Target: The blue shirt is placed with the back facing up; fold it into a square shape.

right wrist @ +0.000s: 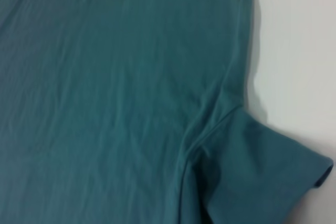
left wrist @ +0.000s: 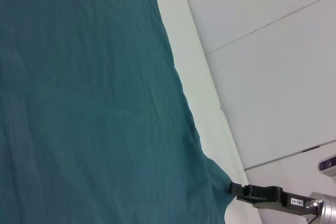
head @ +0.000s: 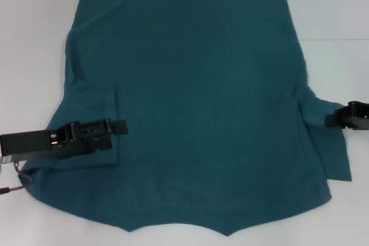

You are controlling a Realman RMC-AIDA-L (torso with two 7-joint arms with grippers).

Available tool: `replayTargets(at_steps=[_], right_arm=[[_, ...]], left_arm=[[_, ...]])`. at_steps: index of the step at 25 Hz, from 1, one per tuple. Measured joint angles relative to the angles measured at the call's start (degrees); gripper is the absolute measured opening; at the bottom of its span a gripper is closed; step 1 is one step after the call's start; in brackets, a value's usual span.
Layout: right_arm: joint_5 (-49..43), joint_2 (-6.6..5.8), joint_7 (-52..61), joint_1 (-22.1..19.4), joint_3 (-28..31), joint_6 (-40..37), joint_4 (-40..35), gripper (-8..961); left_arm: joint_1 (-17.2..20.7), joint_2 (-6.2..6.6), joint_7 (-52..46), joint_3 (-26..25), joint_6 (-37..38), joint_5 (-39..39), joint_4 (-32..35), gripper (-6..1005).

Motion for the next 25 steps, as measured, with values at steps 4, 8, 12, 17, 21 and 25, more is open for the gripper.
replayTargets(at_steps=[4,8,12,17,21,25], right_arm=[[-2.06,-0.05,0.06,0.17,-0.11,0.23,-0.09,268],[-4.63,0.34,0.01,0.45,-0.11,0.55,-1.58,63],[-5.12,0.9,-0.46,-0.28,-0.11,0.78,-6.37,2],[-5.65,0.44,-1.1,-0.22,-0.26,0.85,-9.89,2],[-8.81,-0.01,-0.99,1.28,-0.42,0.86,-11.46,2],[-12.56,-0.22,0.28,3.08,-0.44,0.42,-12.03,3]], left_arm=[[0.0,0.01,-0.04,0.0,0.07,-0.04,0.01,922],[0.0,0.09,-0.04,0.0,0.1,-0.05,0.0,921],[0.14,0.15,-0.05,-0.24,0.32,-0.05,0.06,920],[0.68,0.19,-0.05,-1.14,0.57,-0.04,0.26,919],[0.87,0.19,-0.05,-1.28,0.65,-0.04,0.33,918],[0.96,0.19,-0.05,-1.31,0.7,-0.04,0.35,917]])
